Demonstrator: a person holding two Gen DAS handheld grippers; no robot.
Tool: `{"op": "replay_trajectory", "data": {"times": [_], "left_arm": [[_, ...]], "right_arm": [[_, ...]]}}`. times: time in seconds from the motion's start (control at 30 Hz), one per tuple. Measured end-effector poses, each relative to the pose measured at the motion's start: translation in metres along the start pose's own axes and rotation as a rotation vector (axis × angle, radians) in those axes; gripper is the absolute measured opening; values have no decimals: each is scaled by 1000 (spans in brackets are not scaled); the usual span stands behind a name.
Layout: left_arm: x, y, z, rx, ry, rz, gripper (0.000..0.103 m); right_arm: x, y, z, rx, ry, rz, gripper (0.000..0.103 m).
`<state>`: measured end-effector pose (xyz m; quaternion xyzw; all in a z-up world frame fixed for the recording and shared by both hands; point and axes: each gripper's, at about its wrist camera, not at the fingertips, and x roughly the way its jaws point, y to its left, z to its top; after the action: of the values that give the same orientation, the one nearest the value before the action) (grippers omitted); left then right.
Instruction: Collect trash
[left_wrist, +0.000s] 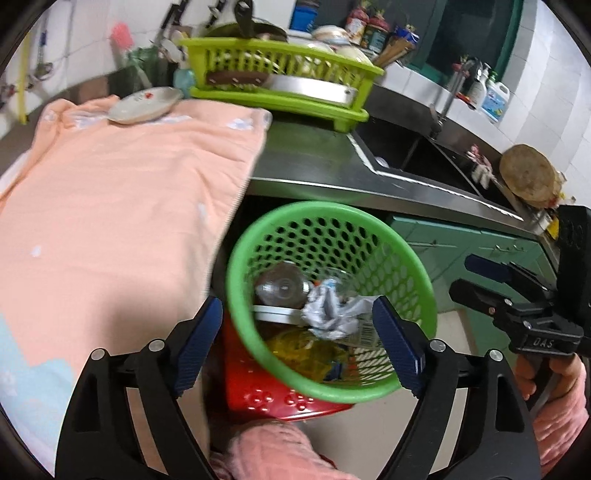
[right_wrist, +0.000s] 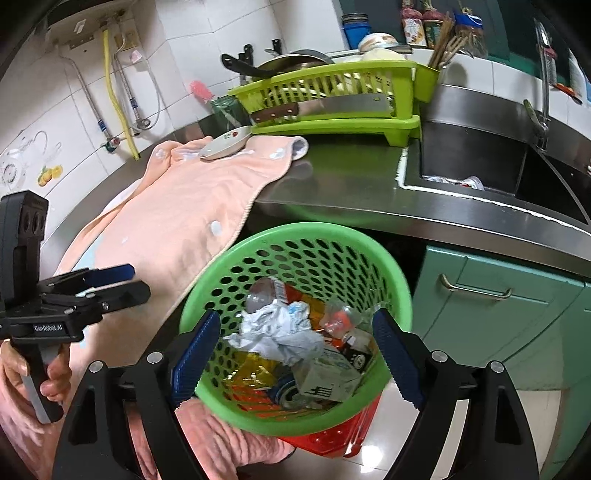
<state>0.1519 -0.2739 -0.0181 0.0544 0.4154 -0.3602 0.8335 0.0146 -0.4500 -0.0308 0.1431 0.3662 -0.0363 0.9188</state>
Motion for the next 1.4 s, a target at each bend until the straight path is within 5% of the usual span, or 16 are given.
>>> {"op": "replay_trajectory", "data": {"times": [0.73, 1.4], "left_arm": [[-96, 65, -30, -64, -143, 230, 96], [-145, 104, -71, -149, -211, 389, 98]], "right_arm": [[3, 109, -3, -125, 4, 50, 89], [-4, 152, -2, -128, -39, 73, 92]]}}
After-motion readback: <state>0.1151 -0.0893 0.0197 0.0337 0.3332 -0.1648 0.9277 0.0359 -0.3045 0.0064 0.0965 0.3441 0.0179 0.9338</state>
